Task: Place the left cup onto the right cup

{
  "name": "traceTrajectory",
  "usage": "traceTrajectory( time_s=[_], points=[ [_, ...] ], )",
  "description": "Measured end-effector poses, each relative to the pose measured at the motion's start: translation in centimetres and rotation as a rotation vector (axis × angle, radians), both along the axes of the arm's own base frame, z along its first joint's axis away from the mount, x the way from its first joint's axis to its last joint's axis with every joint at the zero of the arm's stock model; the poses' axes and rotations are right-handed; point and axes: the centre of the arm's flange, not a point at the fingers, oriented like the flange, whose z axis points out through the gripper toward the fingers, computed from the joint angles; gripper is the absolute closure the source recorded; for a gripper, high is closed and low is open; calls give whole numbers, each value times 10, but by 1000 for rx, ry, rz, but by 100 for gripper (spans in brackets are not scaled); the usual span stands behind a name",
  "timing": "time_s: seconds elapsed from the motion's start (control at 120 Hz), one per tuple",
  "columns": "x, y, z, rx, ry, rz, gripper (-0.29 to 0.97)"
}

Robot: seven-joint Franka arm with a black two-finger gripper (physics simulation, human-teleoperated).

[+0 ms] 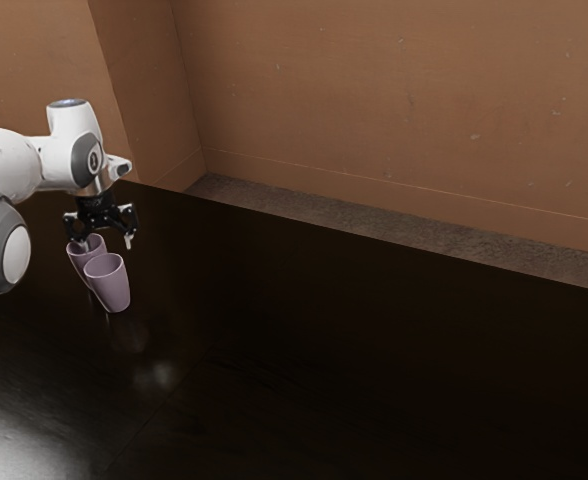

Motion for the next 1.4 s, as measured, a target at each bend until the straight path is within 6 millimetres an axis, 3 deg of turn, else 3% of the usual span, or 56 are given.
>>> traceTrajectory(
  time_s=[0.333, 0.775, 1.108, 1.4],
  points=[
    [0, 0, -1, -20, -9, 14, 38],
    [-9, 7, -6, -52, 0, 51, 46],
    [-13, 15, -2, -47, 5, 61, 65],
    [-16, 17, -2, -52, 17, 65, 72]
  ],
)
